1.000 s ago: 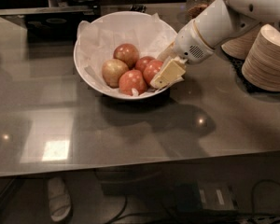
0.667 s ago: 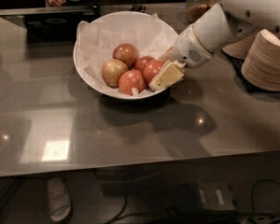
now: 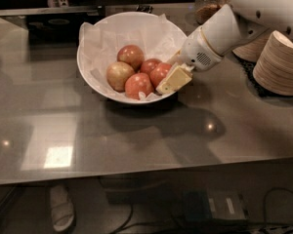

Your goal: Pick apple from white bowl

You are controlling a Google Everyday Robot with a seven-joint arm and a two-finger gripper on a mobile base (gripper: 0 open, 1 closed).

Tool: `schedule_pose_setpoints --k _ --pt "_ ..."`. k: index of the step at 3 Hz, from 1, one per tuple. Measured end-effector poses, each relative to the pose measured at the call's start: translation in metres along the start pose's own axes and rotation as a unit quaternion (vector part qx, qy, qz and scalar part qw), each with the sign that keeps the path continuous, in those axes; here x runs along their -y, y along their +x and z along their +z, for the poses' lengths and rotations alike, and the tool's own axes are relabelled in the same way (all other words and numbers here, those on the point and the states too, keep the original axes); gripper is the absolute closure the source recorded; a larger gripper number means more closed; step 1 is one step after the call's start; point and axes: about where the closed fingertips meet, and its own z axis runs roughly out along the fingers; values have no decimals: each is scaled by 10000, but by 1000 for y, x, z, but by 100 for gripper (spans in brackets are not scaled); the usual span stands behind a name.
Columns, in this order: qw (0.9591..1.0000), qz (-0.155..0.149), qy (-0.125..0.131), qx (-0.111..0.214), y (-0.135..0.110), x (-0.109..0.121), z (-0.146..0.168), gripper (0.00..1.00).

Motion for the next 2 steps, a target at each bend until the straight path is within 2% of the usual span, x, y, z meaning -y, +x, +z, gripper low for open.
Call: schedule_pose_setpoints --k 1,2 --pt "10000 0 0 3 0 0 0 100" --pt "9998 -6 -4 187 -4 2 -11 100"
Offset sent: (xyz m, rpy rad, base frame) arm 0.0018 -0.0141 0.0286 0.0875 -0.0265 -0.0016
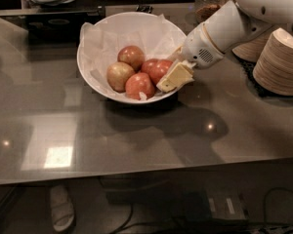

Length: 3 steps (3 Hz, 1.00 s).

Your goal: Pick apple from white bowl

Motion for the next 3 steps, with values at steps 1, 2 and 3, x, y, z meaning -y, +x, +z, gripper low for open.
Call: schedule_pose_setpoints --k 1,2,3 --pt "9996 -81 57 264 -10 4 -23 100" --pt "9985 -174 103 514 -19 7 -44 100" --pt "9954 -561 -35 779 -31 8 -59 100"
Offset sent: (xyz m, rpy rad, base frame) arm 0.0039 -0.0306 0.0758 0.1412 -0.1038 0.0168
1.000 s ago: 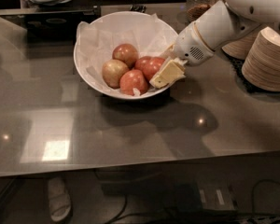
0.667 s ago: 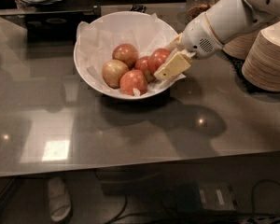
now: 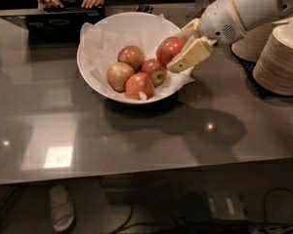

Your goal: Pick apple from white bowl

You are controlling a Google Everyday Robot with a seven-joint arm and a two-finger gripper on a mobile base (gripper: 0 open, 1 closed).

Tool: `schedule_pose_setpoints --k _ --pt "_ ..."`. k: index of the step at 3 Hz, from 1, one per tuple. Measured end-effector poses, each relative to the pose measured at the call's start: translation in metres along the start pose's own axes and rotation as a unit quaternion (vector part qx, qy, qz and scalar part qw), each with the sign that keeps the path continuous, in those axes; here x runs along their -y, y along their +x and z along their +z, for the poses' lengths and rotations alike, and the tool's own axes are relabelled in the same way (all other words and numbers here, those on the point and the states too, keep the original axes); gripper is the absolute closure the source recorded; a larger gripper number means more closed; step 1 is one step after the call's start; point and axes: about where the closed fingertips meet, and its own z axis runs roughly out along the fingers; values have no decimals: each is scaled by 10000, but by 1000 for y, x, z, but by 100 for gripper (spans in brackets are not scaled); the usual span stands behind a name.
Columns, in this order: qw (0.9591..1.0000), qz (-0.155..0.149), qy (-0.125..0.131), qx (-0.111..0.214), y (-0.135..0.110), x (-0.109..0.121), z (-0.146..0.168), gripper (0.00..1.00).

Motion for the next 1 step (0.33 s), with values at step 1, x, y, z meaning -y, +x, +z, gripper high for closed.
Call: schedule_pose_setpoints --k 1 --pt "10000 -55 8 13 -2 0 -2 100"
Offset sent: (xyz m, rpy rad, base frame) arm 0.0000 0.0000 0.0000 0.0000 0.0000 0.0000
